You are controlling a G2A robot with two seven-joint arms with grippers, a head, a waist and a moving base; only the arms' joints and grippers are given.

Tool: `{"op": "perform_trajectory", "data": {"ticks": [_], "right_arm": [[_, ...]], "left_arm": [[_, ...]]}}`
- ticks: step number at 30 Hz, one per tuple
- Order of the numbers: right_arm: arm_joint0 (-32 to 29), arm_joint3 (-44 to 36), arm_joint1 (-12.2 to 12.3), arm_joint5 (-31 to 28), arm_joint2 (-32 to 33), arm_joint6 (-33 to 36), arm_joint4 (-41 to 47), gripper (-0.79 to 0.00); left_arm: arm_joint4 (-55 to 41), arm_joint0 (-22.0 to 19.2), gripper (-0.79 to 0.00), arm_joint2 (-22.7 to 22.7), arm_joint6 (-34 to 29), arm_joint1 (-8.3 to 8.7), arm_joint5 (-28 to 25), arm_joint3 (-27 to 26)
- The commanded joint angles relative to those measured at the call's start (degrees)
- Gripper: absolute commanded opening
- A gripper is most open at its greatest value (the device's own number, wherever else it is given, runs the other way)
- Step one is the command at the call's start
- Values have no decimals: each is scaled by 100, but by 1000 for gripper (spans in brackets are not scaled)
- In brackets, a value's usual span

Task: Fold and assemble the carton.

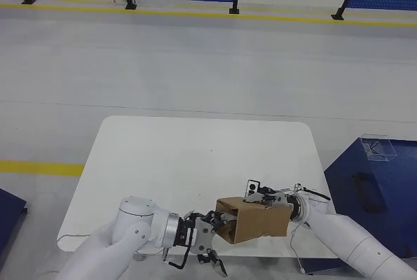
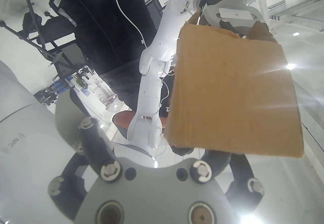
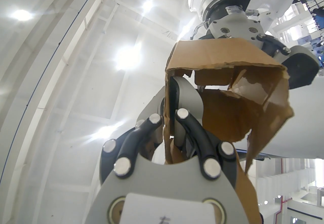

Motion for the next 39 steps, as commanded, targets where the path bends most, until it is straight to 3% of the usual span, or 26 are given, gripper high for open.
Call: {"op": "perform_trajectory", "data": {"ticks": [1,7,18,22,25,30,39], "right_arm": [[0,17,-4,-8,5,8,-25,-785],[13,278,-38,47,147,-48,121,-785],[-48,493,-128,149,352,-149,309,-785],[-48,493,-128,149,352,-149,309,-785],[-48,493,-128,149,352,-149,309,-785],[-48,493,-128,149,352,-149,309,-785],[-232,261,-146,175,439,-426,288,-785]], "left_arm": [[-17,-26,0,58,103,-27,-57,11],[-107,155,0,-177,232,-2,-289,-166],[-361,1269,0,-1699,5,248,-1152,-716],[-375,1613,0,-1989,-156,276,-1597,-724],[-178,1707,0,-1917,-209,290,-1463,-699],[142,1435,0,-1504,-157,279,-790,-726],[82,919,0,-881,41,143,-676,-481]]}}
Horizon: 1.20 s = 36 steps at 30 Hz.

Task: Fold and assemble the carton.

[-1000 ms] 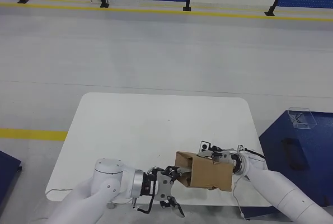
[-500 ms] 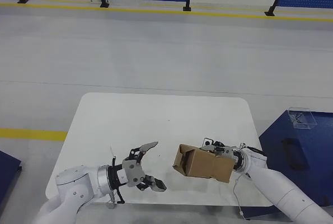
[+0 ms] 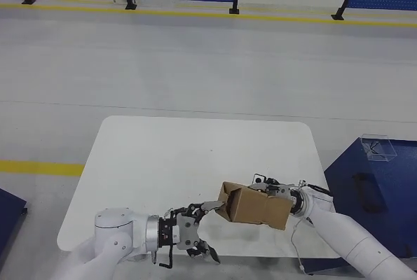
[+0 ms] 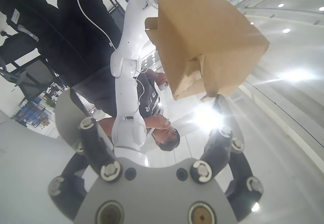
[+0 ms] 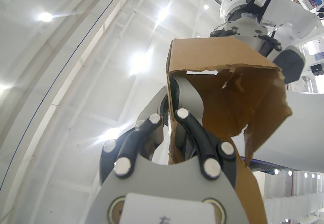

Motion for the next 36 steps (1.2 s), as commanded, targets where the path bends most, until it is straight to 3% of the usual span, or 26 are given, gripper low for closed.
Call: {"op": "perform_trajectory", "data": {"ticks": [1,11,20,25,32,36], "right_arm": [[-74,-82,-1,57,65,-44,-25,-785],[-303,-181,-48,305,351,-114,-96,-785],[-375,-120,-129,471,481,-232,-150,-785],[-370,-46,-168,552,536,-313,-33,-785],[-367,0,-202,663,593,-424,90,-785],[-367,0,-202,663,593,-424,90,-785]], "left_arm": [[-27,-135,0,165,94,-39,52,98],[-408,-823,0,875,528,-294,94,666],[-519,-1025,0,1002,596,-397,-19,801],[-440,-810,0,700,587,-334,-133,553],[-225,-141,0,-83,341,-151,-378,31],[-117,357,0,-590,65,-64,-845,-223]]}}
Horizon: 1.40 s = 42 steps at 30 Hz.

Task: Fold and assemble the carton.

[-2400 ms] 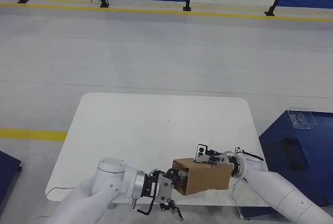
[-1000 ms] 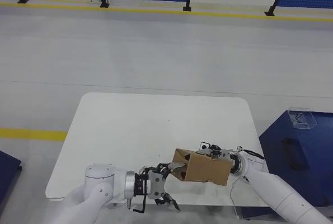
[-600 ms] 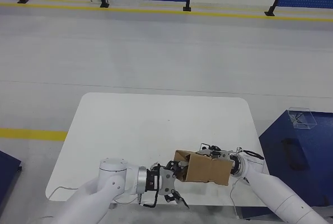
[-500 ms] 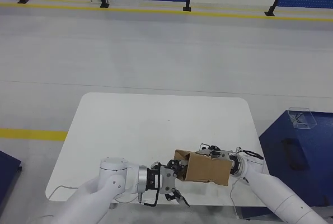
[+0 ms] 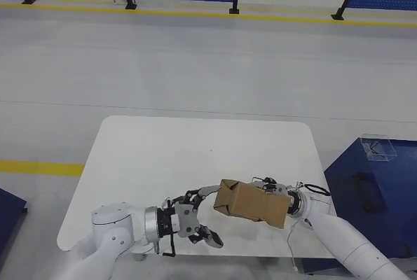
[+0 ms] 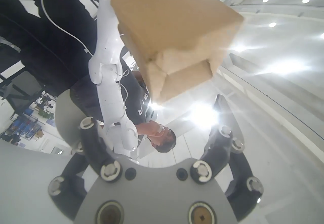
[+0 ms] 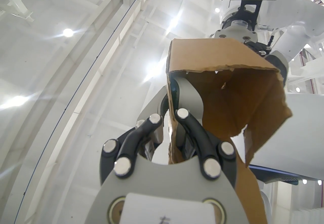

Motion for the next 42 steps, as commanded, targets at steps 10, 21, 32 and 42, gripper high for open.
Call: {"op": "perform_trajectory", "data": {"ticks": [10,21,32,42], "right_arm": [[22,-245,1,485,179,-492,415,-785],[-9,-852,280,2082,1049,-6429,4624,-785],[-272,-2608,612,-2319,1923,-12739,8212,-785],[-39,-1835,168,-4354,1540,-13859,8212,-785]], "left_arm": [[1091,613,0,-417,-43,83,-1188,-235],[1091,613,0,-417,-43,83,-1188,-235],[1091,613,0,-417,-43,83,-1188,-235],[1091,613,0,-417,-43,83,-1188,-235]]}}
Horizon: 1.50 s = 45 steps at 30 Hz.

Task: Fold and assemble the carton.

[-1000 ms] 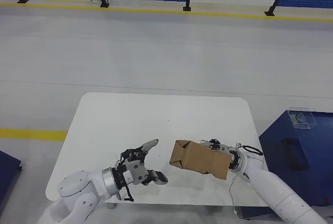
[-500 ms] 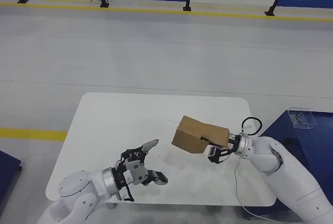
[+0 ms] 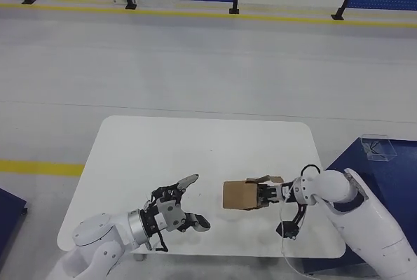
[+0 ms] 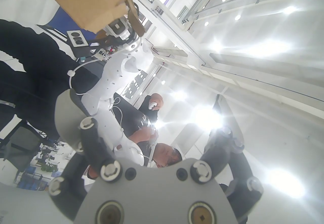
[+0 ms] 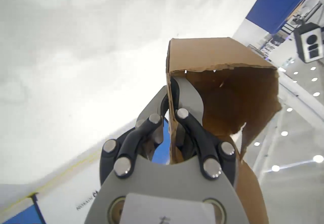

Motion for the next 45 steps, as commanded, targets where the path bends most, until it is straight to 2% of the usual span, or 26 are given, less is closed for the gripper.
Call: {"op": "perform_trajectory", "data": {"ticks": [1,4,5,6,8,9,10,12,14,15,16,17,19,21,22,23,26,30,32,36,37,38,45], "right_arm": [[60,221,-87,-184,-219,21,0,-785],[160,408,-202,-262,-448,9,0,-785],[174,462,-231,-245,-500,47,0,-591],[186,510,-255,-238,-549,37,0,-437],[221,566,-303,-246,-563,-14,0,-388],[224,582,-323,-216,-556,10,0,-271],[208,580,-347,-184,-527,6,0,-240],[161,530,-397,-145,-374,-66,0,-237],[51,380,-455,16,-88,-135,0,-185],[-18,282,-473,222,92,-162,0,-200],[-114,228,-483,424,300,-155,0,-142],[-231,148,-502,599,520,-166,0,-123],[-511,-45,-535,1225,1019,-111,0,-157],[-811,-146,-550,1995,1471,197,0,-483],[-951,-159,-547,2381,1648,369,0,-714],[-1070,-179,-538,2797,1794,551,0,-785],[-1339,-131,-506,4215,2087,1280,-516,-785],[-1513,88,-532,5732,2230,2931,-2348,-785],[-1546,225,-572,6171,2209,3817,-3254,-785],[-1489,440,-653,6531,2152,5661,-5175,-785],[-1428,414,-667,6622,2139,6170,-5638,-631],[-1428,414,-667,6622,2139,6170,-5638,-86],[-1428,414,-667,6622,2139,6170,-5638,-86]], "left_arm": [[0,0,0,0,0,0,0,0],[0,0,0,0,0,0,0,0],[0,0,0,0,0,0,0,0],[0,0,0,0,0,0,0,0],[0,0,0,0,0,0,0,0],[0,0,0,0,0,0,0,0],[0,0,0,0,0,0,0,0],[0,0,0,0,0,0,0,0],[0,0,0,0,0,0,0,0],[0,0,0,0,0,0,0,0],[0,0,0,0,0,0,0,0],[0,0,0,0,0,0,0,0],[0,0,0,0,0,0,0,0],[0,0,0,0,0,0,0,0],[0,0,0,0,0,0,0,0],[0,0,0,0,0,0,0,0],[0,0,0,0,0,0,0,0],[0,0,0,0,0,0,0,0],[0,0,0,0,0,0,0,0],[0,0,0,0,0,0,0,0],[0,0,0,0,0,0,0,0],[0,0,0,0,0,0,0,0],[0,0,0,0,0,0,0,0]]}}
